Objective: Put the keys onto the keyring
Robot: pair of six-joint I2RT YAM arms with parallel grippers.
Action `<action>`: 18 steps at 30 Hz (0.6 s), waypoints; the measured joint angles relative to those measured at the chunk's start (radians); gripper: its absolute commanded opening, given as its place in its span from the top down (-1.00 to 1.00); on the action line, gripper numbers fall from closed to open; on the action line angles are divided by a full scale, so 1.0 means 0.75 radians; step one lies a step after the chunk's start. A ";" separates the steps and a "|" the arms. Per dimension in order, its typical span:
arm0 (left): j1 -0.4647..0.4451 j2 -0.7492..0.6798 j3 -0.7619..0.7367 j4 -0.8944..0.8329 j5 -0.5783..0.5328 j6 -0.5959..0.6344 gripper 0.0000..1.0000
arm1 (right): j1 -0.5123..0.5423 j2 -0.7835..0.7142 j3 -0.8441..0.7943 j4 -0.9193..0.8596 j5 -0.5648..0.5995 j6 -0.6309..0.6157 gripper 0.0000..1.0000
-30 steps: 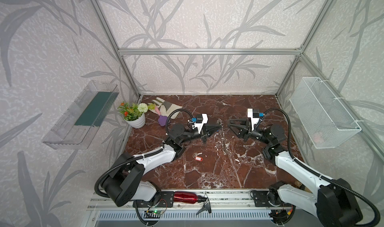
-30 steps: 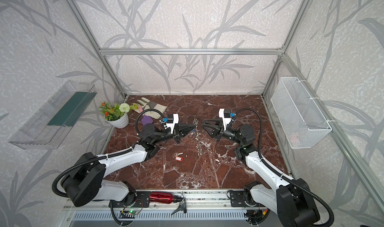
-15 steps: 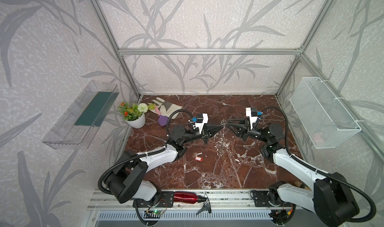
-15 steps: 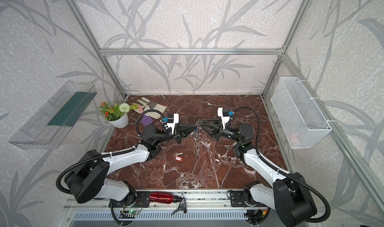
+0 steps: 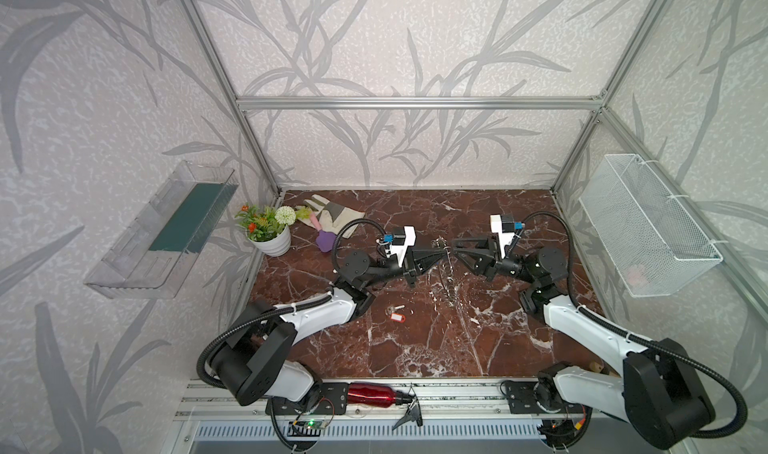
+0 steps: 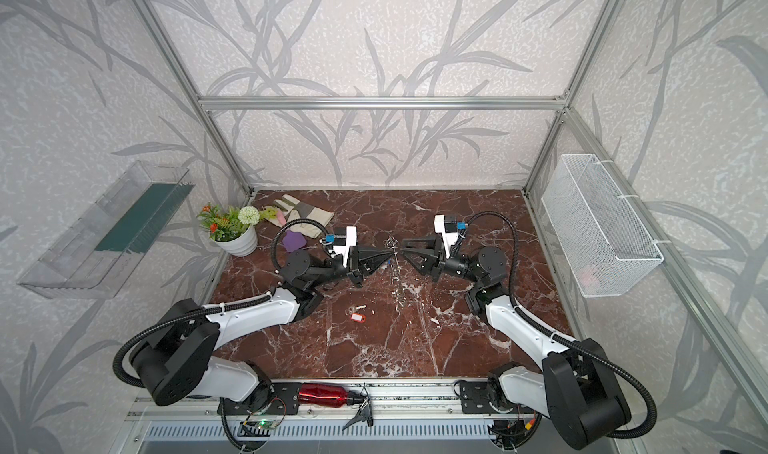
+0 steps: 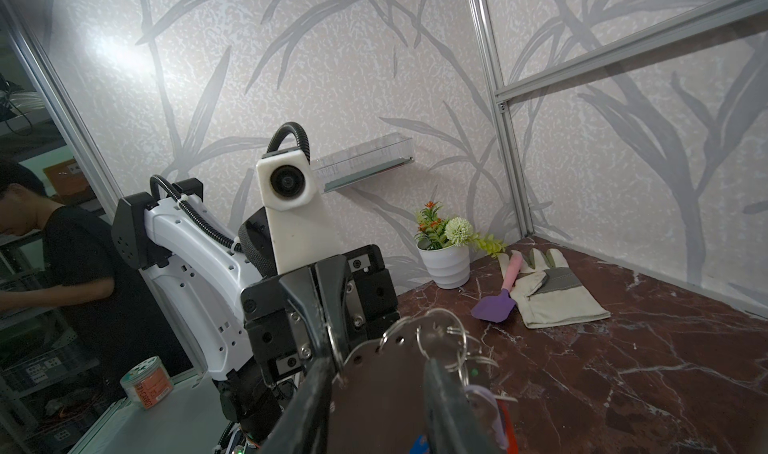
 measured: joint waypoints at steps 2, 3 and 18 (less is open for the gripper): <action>0.000 0.008 0.001 0.003 0.001 -0.002 1.00 | 0.007 0.019 0.002 0.015 -0.013 0.020 0.29; 0.000 0.010 0.001 0.003 0.001 -0.002 1.00 | 0.009 0.027 0.003 0.020 -0.016 0.027 0.32; 0.001 0.033 0.001 0.014 -0.001 -0.007 1.00 | 0.019 0.096 0.021 0.119 -0.078 0.102 0.77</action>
